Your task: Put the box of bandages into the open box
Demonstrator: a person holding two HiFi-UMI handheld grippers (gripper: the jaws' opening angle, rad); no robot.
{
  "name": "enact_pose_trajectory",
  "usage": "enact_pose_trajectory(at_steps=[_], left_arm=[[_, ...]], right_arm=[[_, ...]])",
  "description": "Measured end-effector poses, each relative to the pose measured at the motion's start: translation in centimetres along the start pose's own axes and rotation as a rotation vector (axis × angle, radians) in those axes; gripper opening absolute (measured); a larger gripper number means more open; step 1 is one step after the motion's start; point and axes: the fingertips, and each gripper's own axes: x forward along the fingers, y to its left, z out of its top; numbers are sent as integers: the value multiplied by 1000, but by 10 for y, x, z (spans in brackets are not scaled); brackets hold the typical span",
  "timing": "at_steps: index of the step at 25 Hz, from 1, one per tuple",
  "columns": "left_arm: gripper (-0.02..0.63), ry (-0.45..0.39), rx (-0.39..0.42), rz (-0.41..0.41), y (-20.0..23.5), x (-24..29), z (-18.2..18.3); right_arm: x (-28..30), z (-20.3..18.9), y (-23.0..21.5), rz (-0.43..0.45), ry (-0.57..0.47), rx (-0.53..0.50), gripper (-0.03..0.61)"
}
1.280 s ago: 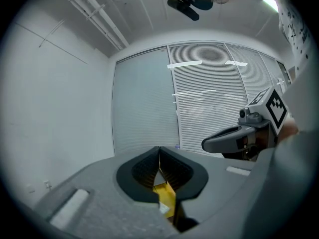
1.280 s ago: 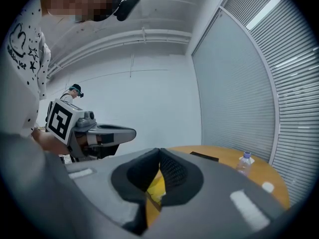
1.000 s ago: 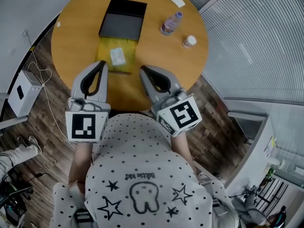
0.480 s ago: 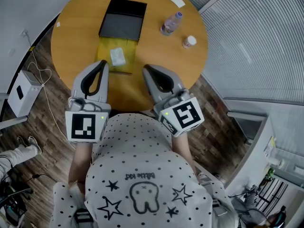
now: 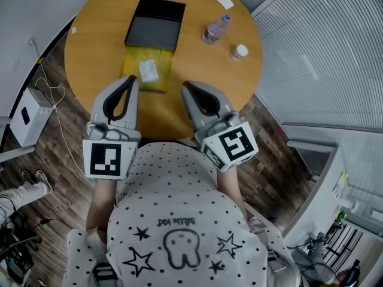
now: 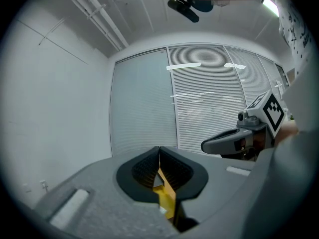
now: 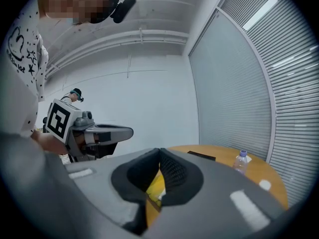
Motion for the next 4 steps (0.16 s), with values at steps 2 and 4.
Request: enact_pose_trajectory(at_steps=[2, 4], left_arm=[[11, -1, -1, -3, -1, 0, 1], [11, -2, 1, -5, -2, 0, 1]], right_arm=[[-1, 0, 0, 1, -2, -3, 5], [-1, 0, 0, 1, -3, -4, 5]])
